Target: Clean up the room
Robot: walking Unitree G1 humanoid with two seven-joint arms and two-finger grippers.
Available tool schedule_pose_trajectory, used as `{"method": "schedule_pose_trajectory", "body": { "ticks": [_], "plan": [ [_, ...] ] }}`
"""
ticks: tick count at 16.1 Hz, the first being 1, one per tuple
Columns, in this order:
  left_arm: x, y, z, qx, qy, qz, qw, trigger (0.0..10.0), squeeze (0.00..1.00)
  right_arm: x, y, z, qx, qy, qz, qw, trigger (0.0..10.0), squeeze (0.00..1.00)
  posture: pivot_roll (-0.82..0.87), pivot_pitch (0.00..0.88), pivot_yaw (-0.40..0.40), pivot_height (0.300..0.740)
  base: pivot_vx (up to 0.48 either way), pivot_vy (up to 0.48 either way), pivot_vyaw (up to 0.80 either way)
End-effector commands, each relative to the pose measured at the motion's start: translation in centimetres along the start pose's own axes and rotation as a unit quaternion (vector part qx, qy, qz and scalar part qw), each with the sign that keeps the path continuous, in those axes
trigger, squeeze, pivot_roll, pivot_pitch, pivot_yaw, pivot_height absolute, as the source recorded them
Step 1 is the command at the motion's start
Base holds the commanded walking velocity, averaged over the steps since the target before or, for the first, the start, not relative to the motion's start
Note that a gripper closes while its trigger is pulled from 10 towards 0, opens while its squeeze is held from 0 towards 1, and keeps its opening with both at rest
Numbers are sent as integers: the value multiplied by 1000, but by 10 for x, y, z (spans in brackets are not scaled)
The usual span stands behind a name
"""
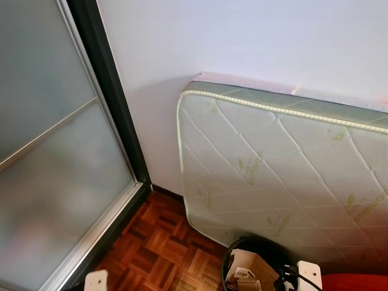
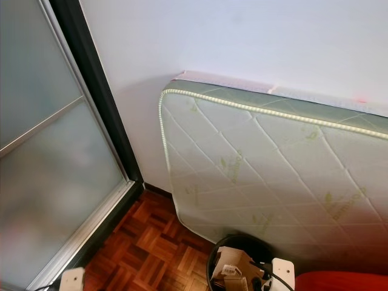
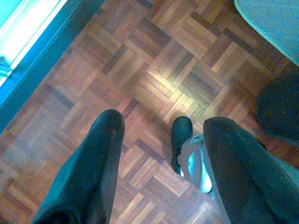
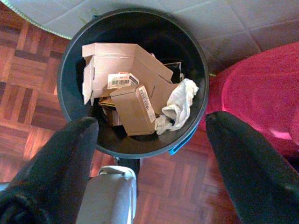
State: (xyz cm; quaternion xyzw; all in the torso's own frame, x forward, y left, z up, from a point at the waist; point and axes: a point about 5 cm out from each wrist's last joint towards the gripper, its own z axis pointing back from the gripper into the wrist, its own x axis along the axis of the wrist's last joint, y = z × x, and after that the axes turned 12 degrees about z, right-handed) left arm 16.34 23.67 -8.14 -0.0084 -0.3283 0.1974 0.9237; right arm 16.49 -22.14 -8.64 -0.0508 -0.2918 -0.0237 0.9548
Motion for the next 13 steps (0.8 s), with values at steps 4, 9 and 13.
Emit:
{"method": "schedule_pose_trajectory", "body": {
  "ticks": [4,9,13],
  "plan": [
    [10,-7,-4,-1,-2,1,1000,10000,0,-9,-1,2,4,16,-4,1000,10000,0,2,0,40,740,0,0,0],
    [17,-12,-6,-3,-9,4,1000,10000,0,-9,-1,2,5,16,-4,1000,10000,0,4,0,36,740,0,0,0],
    [15,-9,-5,-2,-7,7,1000,10000,0,-7,6,1,10,15,-2,1000,10000,0,5,0,36,740,0,0,0]
  ]
}}
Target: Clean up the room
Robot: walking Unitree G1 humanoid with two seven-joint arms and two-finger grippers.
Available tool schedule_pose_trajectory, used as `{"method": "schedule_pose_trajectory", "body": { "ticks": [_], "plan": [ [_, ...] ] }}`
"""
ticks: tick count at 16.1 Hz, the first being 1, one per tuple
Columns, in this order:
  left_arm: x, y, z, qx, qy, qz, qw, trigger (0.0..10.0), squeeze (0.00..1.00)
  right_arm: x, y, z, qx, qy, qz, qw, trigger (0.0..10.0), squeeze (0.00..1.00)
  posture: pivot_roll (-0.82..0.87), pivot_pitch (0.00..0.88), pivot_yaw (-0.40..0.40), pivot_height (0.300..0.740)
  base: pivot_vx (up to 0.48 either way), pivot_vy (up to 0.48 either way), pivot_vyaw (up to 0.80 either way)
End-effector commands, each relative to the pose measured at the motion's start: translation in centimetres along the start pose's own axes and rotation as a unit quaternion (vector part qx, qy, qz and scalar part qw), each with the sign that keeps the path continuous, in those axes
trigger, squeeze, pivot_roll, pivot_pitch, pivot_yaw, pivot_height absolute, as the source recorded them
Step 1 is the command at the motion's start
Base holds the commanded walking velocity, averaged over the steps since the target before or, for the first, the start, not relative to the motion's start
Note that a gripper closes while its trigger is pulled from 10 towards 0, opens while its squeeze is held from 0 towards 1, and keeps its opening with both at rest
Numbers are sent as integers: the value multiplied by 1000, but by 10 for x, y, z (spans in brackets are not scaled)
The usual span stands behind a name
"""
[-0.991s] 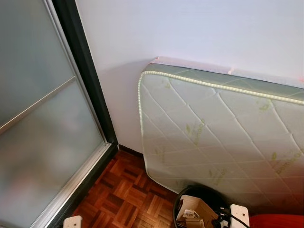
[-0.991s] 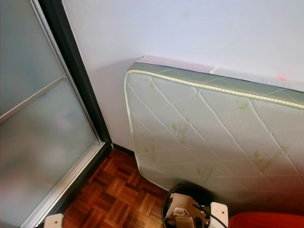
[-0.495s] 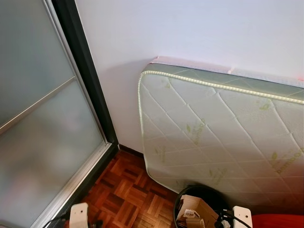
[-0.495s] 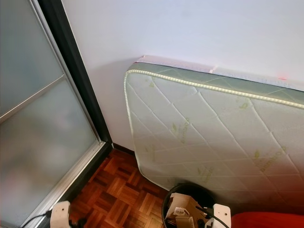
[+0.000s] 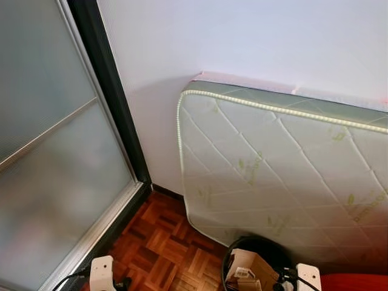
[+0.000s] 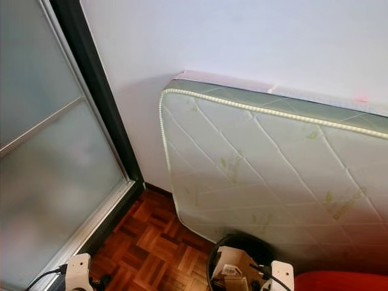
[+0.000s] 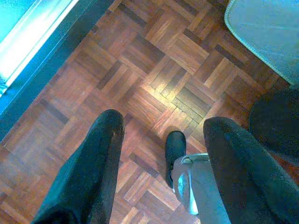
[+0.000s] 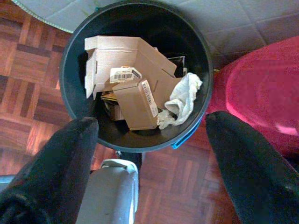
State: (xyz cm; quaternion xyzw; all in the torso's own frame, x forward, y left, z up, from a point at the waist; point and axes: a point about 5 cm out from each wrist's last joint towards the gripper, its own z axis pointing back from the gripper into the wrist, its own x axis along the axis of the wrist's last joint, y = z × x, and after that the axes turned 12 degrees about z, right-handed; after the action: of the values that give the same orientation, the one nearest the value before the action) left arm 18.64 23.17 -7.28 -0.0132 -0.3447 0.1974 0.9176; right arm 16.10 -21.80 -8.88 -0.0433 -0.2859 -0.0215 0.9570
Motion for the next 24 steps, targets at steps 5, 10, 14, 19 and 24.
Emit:
{"method": "schedule_pose_trajectory", "body": {
  "ticks": [5,10,14,19,24],
  "plan": [
    [-5,5,2,7,10,4,1000,10000,0,-5,-6,2,-1,8,-4,1000,10000,0,6,0,37,740,0,0,0],
    [-4,4,1,6,9,6,1000,10000,0,0,-5,0,2,1,-2,1000,10000,0,8,0,35,740,0,0,0],
    [-4,5,1,7,8,7,1000,10000,0,10,19,-4,14,-2,3,1000,10000,0,9,0,37,740,-60,0,0],
    [-4,4,1,7,9,6,1000,10000,0,14,29,-5,19,-3,9,1000,10000,0,8,0,36,740,-297,0,0],
    [-4,5,1,7,9,4,1000,10000,0,16,30,-5,19,-4,12,1000,10000,0,10,0,38,740,-304,0,0]
  ]
}}
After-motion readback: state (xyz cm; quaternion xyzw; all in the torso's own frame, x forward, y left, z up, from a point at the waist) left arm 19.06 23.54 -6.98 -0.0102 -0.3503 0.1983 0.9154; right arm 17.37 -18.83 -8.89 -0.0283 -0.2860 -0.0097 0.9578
